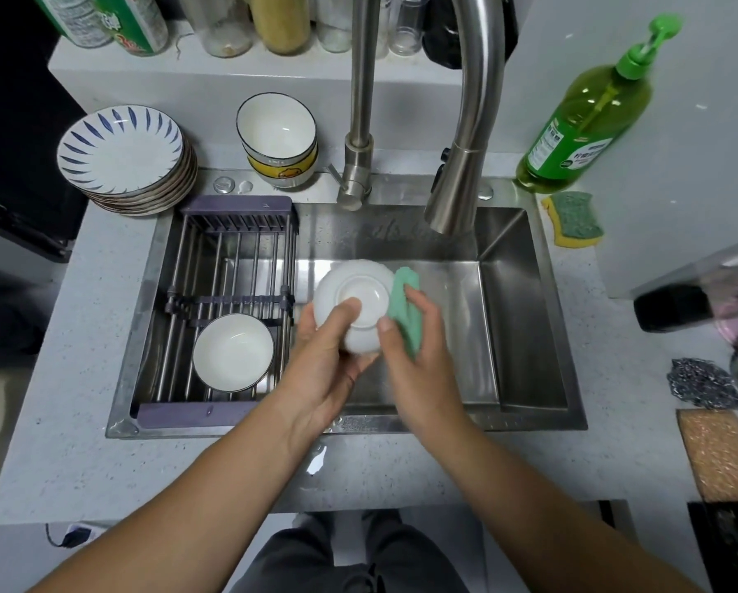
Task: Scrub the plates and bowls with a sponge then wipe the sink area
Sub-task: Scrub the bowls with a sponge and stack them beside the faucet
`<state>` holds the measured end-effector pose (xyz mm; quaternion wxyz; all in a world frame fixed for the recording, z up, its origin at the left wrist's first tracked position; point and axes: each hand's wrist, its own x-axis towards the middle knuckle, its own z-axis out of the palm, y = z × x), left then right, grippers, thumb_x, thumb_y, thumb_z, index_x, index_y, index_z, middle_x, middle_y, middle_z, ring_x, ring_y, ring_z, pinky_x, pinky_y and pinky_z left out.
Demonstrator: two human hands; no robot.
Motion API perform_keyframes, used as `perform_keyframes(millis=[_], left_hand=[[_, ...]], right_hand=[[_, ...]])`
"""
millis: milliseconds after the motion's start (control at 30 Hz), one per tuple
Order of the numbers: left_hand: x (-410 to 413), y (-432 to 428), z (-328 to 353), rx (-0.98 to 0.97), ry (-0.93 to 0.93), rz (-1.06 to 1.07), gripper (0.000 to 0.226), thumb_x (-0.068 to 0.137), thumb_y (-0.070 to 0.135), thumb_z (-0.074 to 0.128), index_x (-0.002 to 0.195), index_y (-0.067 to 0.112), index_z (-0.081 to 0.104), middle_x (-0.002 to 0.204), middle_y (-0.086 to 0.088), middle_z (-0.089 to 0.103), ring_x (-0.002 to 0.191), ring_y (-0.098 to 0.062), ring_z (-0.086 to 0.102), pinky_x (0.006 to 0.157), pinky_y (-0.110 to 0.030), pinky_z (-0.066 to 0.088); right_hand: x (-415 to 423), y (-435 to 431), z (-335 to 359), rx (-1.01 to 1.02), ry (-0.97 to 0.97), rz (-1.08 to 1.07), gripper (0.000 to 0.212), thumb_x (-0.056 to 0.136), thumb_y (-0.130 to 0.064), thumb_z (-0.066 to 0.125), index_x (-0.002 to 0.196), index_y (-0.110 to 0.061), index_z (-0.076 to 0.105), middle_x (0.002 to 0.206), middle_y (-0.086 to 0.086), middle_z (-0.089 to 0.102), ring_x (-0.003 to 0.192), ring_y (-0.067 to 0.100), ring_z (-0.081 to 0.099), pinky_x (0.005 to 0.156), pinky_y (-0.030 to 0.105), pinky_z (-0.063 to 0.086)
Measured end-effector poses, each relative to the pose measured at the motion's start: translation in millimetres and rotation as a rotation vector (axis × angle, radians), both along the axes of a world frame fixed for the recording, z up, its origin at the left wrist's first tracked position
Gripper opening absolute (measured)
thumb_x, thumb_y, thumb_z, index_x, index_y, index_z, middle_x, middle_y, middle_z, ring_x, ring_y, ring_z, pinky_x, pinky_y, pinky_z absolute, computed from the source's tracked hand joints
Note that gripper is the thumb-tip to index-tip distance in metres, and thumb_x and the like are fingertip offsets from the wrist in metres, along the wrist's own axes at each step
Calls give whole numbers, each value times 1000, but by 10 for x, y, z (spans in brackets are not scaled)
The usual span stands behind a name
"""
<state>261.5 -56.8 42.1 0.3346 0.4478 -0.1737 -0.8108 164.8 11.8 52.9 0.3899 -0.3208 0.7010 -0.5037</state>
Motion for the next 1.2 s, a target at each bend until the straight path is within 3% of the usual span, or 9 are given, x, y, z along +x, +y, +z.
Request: perform_keyframes(millis=[133, 300, 467, 567, 767, 833, 933, 1100, 1200], left_hand=[[2, 84, -38, 36, -46, -102, 46, 96, 17, 68, 140, 19, 53, 132, -13, 69, 123, -29, 67, 108, -54, 50], [142, -149, 33, -58, -260, -386, 46, 85, 12, 80, 125, 20, 60, 121, -7, 71, 97, -20, 74, 91, -47, 60], [207, -338, 115, -91, -268, -713, 61, 71, 28, 85, 129, 26, 65, 120, -7, 75, 107, -27, 74, 83, -50, 63], [167, -323, 77, -52, -246, -625, 60, 75, 30, 80, 131, 20, 63, 113, -8, 76, 101, -29, 75, 79, -50, 64], [81, -167, -47, 208, -73, -323, 57, 86, 37, 71, 138, 16, 60, 118, -11, 75, 92, -27, 76, 83, -47, 63], [34, -79, -39, 247, -33, -265, 51, 91, 36, 69, 136, 13, 62, 116, -11, 76, 93, -26, 76, 85, -46, 62], [-41, 12, -35, 260, -33, -202, 43, 93, 33, 69, 131, 13, 64, 112, -11, 77, 94, -28, 76, 83, -47, 63], [-27, -93, 16, 248, 15, -102, 48, 97, 33, 63, 136, 5, 62, 119, -16, 75, 100, -26, 75, 86, -42, 62], [-53, -38, -5, 203, -35, -132, 55, 93, 33, 68, 141, 9, 57, 125, -17, 72, 107, -30, 74, 86, -46, 63]], right_hand=[[-215, -170, 60, 68, 91, -40, 41, 95, -28, 63, 133, -31, 48, 131, -7, 54, 115, 8, 57, 95, 22, 51], [-514, -202, 116, 107, 252, 233, 32, 90, -27, 68, 118, -34, 55, 118, -14, 58, 104, -1, 57, 84, 10, 44], [-564, -232, 108, 101, 216, 335, 27, 92, -21, 66, 116, -33, 63, 115, -18, 61, 101, -9, 57, 84, 7, 43], [-496, -204, 80, 87, 63, 216, 41, 104, -22, 49, 143, -33, 49, 132, -20, 52, 116, -16, 49, 97, 8, 40], [-118, 140, -69, 36, 412, 283, 53, 104, -25, 28, 155, -34, 18, 163, -21, 13, 148, -9, 1, 122, 16, 5], [-167, 117, -165, 26, 421, 250, 53, 103, -25, 30, 155, -33, 21, 164, -18, 16, 150, -7, 4, 124, 21, 7], [-305, -34, -229, 68, 205, 52, 52, 103, -30, 31, 155, -32, 32, 160, -17, 29, 147, -3, 24, 123, 35, 24], [-22, 158, -142, 30, 366, 227, 56, 105, -14, 39, 156, -32, 25, 164, -21, 14, 148, -9, 11, 117, 10, 16], [-130, 84, -142, 6, 277, 72, 48, 103, -16, 45, 147, -35, 40, 151, -19, 38, 135, -15, 32, 103, 4, 33]])
